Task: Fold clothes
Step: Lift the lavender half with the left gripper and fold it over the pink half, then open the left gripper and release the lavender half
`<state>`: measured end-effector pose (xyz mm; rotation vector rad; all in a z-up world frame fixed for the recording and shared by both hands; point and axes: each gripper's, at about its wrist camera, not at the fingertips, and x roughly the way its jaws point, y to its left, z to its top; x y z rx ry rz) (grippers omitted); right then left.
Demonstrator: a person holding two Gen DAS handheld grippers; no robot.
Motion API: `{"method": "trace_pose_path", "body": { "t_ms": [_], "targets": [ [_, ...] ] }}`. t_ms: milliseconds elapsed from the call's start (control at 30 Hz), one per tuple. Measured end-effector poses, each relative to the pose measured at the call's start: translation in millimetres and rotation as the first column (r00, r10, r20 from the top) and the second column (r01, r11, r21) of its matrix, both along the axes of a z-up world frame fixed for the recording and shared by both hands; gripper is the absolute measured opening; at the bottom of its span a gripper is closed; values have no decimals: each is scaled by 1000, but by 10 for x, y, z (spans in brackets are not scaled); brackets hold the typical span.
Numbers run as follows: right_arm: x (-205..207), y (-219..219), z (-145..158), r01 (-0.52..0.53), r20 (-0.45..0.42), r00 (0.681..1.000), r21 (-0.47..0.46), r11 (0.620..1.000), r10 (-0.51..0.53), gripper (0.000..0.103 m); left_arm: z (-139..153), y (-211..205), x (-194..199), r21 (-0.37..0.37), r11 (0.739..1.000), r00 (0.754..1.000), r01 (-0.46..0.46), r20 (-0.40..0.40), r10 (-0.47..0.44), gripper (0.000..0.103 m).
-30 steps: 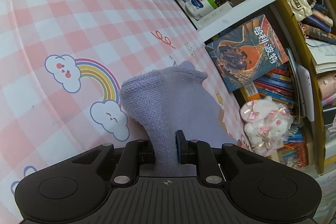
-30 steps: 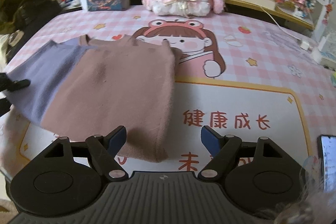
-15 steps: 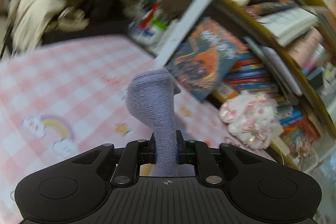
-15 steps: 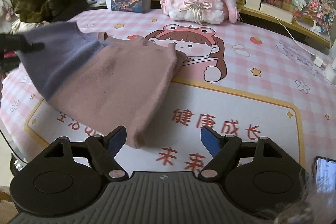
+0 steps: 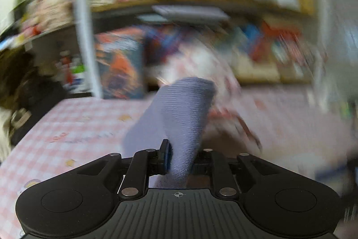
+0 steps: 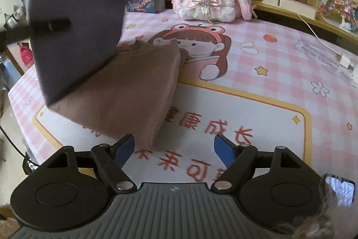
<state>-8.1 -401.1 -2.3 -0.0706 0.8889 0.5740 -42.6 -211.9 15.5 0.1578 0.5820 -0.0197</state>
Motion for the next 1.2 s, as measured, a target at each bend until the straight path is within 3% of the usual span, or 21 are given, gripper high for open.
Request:
{"method": "trace_pose_path", "body": {
  "t_ms": [67,167,200,433,667,800,933,1033,1200],
  "targets": [
    [16,-97,-27,5,-12,1000,5,1000,-5,77,-274,-282,5,82,993,991,81,-111,-72,37],
    [55,-240,-76,25,-37,999,12,1000,-25,77,-486,-524,-32,192,973,983,130,-154,-101,54],
    [77,-290,-93,37,-47,998,15,999,-36,77,-489,-541,-41,193,972,982,133,-156,-104,55],
    [256,-517,-116,110,-122,988,77,991,-100,77,-206,-360,-224,17,994,987,108,-118,-105,64],
    [438,-426,19,90,-133,989,164,982,-68,77,253,-39,-450,-206,972,993,115,14,-115,66],
    [470,-292,67,48,-139,990,196,979,-20,77,214,230,-354,-257,966,1000,14,30,-6,66],
    [449,-184,103,12,-157,987,241,970,27,78,175,499,-258,-310,947,994,-86,40,103,58],
    [444,-124,133,-2,-172,984,277,961,52,79,-31,498,-132,-291,953,997,-83,-31,77,50],
    [509,-5,126,-4,-210,975,320,947,75,79,-147,396,-122,-245,968,997,-54,-75,37,50]
  ]
}}
